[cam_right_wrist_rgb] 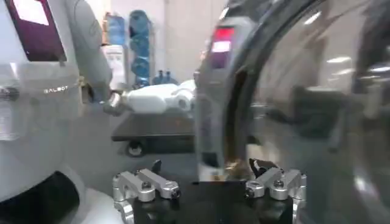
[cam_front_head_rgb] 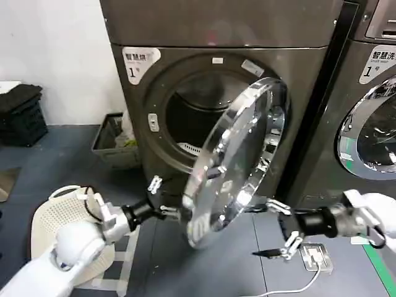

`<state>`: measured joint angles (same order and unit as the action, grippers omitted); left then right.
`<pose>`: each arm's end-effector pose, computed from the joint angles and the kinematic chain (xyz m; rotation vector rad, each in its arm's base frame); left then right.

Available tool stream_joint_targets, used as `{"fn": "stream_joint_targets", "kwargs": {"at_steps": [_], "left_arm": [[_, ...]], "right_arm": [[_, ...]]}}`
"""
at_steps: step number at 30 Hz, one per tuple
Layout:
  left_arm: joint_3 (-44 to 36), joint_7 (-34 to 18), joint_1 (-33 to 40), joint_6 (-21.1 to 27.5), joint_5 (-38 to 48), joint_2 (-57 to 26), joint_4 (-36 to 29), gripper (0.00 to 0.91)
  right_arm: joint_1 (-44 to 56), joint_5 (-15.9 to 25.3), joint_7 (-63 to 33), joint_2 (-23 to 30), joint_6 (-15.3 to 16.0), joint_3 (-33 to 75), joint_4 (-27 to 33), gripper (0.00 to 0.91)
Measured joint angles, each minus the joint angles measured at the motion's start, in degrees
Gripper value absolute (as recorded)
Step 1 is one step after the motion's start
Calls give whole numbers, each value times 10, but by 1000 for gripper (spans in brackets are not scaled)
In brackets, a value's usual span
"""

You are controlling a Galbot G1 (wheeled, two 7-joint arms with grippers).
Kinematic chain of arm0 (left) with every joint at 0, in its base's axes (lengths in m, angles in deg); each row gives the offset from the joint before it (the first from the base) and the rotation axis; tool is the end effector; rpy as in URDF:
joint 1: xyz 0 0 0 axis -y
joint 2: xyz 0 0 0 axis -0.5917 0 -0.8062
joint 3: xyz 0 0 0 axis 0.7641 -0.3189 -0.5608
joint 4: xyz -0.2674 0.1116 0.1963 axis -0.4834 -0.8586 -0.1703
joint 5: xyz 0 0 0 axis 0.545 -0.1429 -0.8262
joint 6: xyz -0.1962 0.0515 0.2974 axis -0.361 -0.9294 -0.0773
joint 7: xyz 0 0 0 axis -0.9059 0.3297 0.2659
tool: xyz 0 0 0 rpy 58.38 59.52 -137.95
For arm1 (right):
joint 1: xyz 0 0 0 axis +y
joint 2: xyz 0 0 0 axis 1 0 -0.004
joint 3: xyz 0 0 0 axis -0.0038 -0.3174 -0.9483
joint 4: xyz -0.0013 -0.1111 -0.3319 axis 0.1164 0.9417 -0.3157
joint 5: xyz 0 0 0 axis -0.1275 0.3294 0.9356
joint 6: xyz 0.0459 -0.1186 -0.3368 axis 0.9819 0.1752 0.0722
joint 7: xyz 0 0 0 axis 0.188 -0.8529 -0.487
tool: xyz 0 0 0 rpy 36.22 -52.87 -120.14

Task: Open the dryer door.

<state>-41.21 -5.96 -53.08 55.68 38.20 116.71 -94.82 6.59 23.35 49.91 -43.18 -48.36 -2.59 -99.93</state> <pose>0.3100 0.0673 -0.1915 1.3734 2.7273 0.3928 0.3290 -0.2245 -0.1326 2.0404 -2.3395 0.2985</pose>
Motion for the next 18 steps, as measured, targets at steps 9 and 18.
{"fn": "stream_joint_targets", "kwargs": {"at_steps": [9, 18], "left_arm": [[-38, -1, 14, -2, -8, 19, -4, 907], [-77, -3, 36, -5, -18, 37, -1, 907]], "right_arm": [[224, 6, -3, 68, -40, 235, -30, 907], [384, 12, -77, 191, -139, 427, -32, 907]]}}
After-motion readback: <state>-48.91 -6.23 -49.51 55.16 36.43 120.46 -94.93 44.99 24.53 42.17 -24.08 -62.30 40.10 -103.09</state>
